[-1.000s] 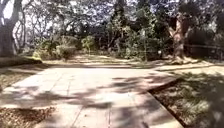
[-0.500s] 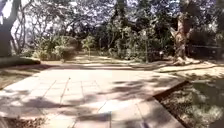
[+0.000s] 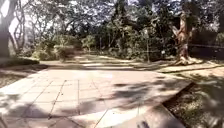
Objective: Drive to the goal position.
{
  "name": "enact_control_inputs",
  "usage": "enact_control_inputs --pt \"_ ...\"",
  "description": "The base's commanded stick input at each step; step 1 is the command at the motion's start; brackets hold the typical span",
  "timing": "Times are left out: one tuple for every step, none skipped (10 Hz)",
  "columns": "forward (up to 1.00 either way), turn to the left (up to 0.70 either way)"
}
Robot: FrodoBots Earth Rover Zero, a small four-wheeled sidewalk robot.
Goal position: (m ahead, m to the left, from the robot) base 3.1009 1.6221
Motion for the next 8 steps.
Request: enact_control_inputs --pt "0.50 0.00" --pt "0.50 0.00" --pt "0.50 0.00" --pt "0.50 0.00" --pt "0.50 0.00" --pt "0.50 0.00" --pt "0.50 0.00" --pt "0.50 0.00"
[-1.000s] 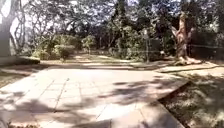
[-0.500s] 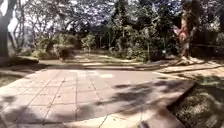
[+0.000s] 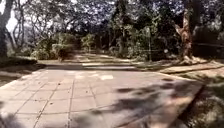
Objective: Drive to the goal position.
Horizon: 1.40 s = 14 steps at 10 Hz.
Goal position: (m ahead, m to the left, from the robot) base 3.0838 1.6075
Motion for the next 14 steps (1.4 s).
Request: enact_control_inputs --pt "0.50 0.00" --pt "0.50 0.00" --pt "0.50 0.00" --pt "0.50 0.00" --pt "0.50 0.00" --pt "0.50 0.00" --pt "0.50 0.00" --pt "0.50 0.00" --pt "0.50 0.00" --pt "0.50 0.00" --pt "0.50 0.00" --pt "0.50 0.00" --pt "0.50 0.00" --pt "0.50 0.00"
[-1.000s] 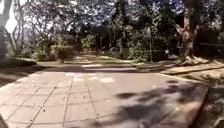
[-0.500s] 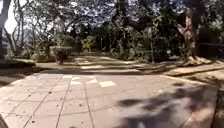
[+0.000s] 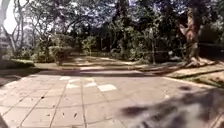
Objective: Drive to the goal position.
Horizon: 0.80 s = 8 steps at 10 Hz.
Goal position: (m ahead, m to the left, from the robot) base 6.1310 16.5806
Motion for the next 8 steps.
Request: enact_control_inputs --pt "0.50 0.00" --pt "0.50 0.00" --pt "0.50 0.00" --pt "0.50 0.00" --pt "0.50 0.00" --pt "0.50 0.00" --pt "0.50 0.00" --pt "0.50 0.00"
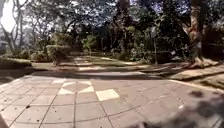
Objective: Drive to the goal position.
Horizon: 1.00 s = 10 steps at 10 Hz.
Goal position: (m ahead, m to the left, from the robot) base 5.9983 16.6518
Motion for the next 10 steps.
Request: enact_control_inputs --pt "0.50 0.00" --pt "0.50 0.00" --pt "0.50 0.00" --pt "0.50 0.00" --pt "0.50 0.00" --pt "0.50 0.00" --pt "0.50 0.00" --pt "0.50 0.00" --pt "0.50 0.00" --pt "0.50 0.00"
